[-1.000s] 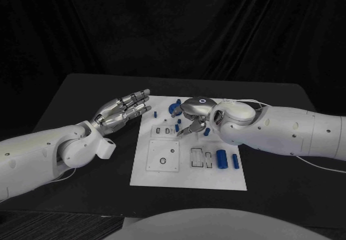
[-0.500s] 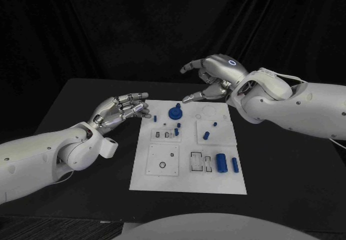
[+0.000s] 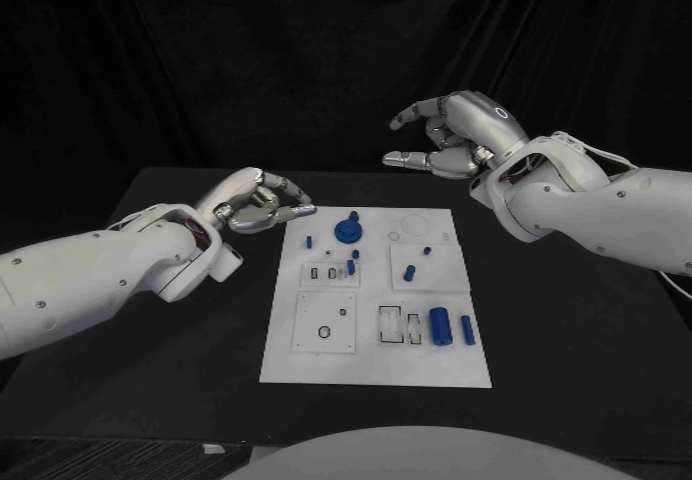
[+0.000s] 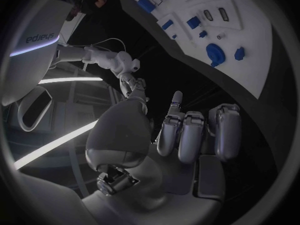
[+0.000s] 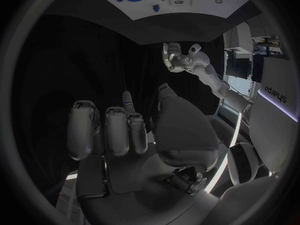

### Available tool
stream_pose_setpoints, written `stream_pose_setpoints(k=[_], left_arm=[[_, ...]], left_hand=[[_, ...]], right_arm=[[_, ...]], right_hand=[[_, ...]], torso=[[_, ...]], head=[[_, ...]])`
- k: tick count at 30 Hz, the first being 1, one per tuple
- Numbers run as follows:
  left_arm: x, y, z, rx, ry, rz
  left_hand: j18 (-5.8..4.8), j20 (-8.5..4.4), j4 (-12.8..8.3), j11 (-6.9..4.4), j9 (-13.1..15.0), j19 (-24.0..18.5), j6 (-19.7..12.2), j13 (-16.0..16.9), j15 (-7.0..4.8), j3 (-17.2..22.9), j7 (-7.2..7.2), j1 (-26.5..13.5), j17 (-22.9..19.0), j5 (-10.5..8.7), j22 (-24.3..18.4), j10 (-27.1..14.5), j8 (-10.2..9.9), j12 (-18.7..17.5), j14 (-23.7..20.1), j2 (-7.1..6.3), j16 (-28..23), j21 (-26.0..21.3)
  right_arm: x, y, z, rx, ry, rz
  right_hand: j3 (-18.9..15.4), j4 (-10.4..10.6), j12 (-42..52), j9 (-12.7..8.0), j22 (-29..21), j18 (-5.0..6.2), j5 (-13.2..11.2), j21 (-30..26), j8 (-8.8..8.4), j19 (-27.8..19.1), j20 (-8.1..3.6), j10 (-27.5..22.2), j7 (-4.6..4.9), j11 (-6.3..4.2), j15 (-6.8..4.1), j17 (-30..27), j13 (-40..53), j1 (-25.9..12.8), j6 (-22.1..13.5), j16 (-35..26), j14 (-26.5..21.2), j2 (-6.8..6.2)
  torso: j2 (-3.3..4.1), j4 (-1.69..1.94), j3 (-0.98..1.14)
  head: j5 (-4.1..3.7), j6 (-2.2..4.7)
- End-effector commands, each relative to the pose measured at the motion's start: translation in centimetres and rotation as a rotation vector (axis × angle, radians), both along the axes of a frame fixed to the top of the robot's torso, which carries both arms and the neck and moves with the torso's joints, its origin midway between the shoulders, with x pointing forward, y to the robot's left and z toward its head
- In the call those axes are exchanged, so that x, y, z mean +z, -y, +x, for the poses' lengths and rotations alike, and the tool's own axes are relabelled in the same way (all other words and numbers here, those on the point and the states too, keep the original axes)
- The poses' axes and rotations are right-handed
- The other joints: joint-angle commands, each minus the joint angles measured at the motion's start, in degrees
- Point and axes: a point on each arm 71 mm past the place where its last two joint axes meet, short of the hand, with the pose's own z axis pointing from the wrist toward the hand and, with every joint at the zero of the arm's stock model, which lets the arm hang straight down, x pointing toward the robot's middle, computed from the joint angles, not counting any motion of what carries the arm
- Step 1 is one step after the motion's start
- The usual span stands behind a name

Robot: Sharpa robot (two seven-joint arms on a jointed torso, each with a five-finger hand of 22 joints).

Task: Assemble the parts on the task board

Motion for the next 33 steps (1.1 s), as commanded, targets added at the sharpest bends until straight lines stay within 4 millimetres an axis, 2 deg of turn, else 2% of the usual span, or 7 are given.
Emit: stream_pose_setpoints(k=[1,8,16,18,26,28,33], left_arm=[[-1.0,0.8,0.7,0.017,-0.110,0.323],[-1.4,3.2,1.6,0.013,-0.215,0.515],[-1.7,6.8,2.2,-0.057,-0.244,0.588],[-1.7,7.4,2.2,-0.065,-0.247,0.596],[-2.1,9.3,2.4,-0.041,-0.290,0.669],[-2.3,9.4,2.4,-0.028,-0.307,0.692],[-2.6,9.5,2.4,0.005,-0.347,0.749]], left_hand=[[-1.37,-0.60,0.3,-1.63,1.7,5.0,5.3,15.0,-1.28,0.2,-1.66,-2.8,15.1,-0.20,9.8,5.9,2.0,0.2,6.0,-0.02,0.1,3.3],[-1.79,-2.08,0.1,-3.27,4.2,6.4,9.5,15.0,-2.84,1.1,-3.36,-4.3,15.1,0.45,11.7,5.9,3.0,0.2,6.0,1.10,0.1,4.1],[-1.15,-0.06,-0.6,0.13,-0.6,3.6,-5.2,15.0,-0.07,1.3,1.01,-2.0,15.1,1.94,9.1,5.9,-10.1,0.2,6.0,2.76,0.1,2.9],[-1.19,0.54,-0.6,0.52,-0.4,3.8,-1.2,15.0,0.36,1.1,1.03,-1.9,15.1,2.14,9.5,5.9,-9.4,0.2,6.0,3.01,0.1,3.0],[-1.43,-2.31,-0.5,-3.88,8.3,5.0,13.2,15.0,-3.27,0.1,-4.22,-2.0,15.1,2.80,10.8,5.9,0.8,0.2,6.0,3.93,0.1,3.4],[-1.59,-4.23,-0.7,-5.21,21.3,5.6,8.2,15.0,-4.99,-0.9,-5.83,-2.5,15.1,2.66,11.3,5.9,9.8,0.2,6.0,3.96,0.1,3.5],[-1.60,-4.93,-0.3,-6.10,33.2,5.8,5.0,15.0,-5.61,-1.4,-6.27,-3.6,15.1,2.79,11.6,5.9,16.2,0.2,6.0,5.19,0.1,3.5]], right_arm=[[-0.3,0.5,-0.2,0.006,0.023,0.040],[-1.6,1.3,-0.2,-0.015,-0.022,0.028],[-3.3,2.6,-0.3,-0.050,-0.080,0.013],[-3.6,2.8,-0.4,-0.056,-0.090,0.010],[-4.6,3.5,-0.5,-0.075,-0.128,-0.003],[-4.8,3.6,-0.5,-0.077,-0.134,-0.006],[-5.0,3.7,-0.5,-0.082,-0.148,-0.011]], right_hand=[[0.3,0.0,0.2,-0.3,11.2,-0.26,1.3,0.2,0.13,2.0,0.34,5.9,-0.05,0.47,0.39,2.1,15.1,0.5,0.5,0.3,3.9,0.93],[0.3,-0.1,0.2,-1.0,11.2,-0.23,4.0,0.2,0.03,1.9,0.48,5.9,0.07,0.64,0.54,1.9,15.1,1.7,0.8,0.4,3.8,2.15],[0.2,-0.2,0.2,-1.3,11.2,-0.15,5.5,-0.2,0.22,1.8,0.60,5.9,0.11,0.84,0.70,1.6,15.1,2.7,1.5,0.3,3.7,2.80],[0.2,-0.2,0.2,-1.3,11.1,-0.13,5.6,-0.3,0.21,1.8,0.62,5.9,0.11,0.86,0.71,1.5,15.1,2.8,1.5,0.2,3.7,2.83],[0.1,-0.4,0.2,-1.8,11.0,-0.06,8.2,-0.6,0.24,1.7,0.82,5.9,0.22,1.17,0.96,1.2,15.1,4.2,1.9,0.1,3.6,3.37],[0.0,-0.4,0.2,-1.9,11.0,-0.05,8.9,-0.6,0.28,1.7,0.88,5.9,0.24,1.22,1.01,1.2,15.1,4.5,2.1,0.2,3.6,3.47],[-0.1,-0.3,0.2,-2.0,11.0,-0.04,9.5,-0.7,0.31,1.7,0.93,5.9,0.25,1.29,1.07,1.2,15.1,4.7,2.2,0.1,3.6,3.57]], torso=[[-0.91,-1.42,0.56],[-2.08,-3.54,1.70],[-3.40,-4.96,2.38],[-3.52,-5.14,2.47],[-3.83,-5.65,2.79],[-3.88,-5.74,2.88],[-3.79,-5.91,2.97]], head=[[0.93,-0.42],[2.92,-1.53],[3.98,-1.53],[4.39,-1.53],[5.39,-1.53],[5.52,-1.53],[5.81,-1.53]])
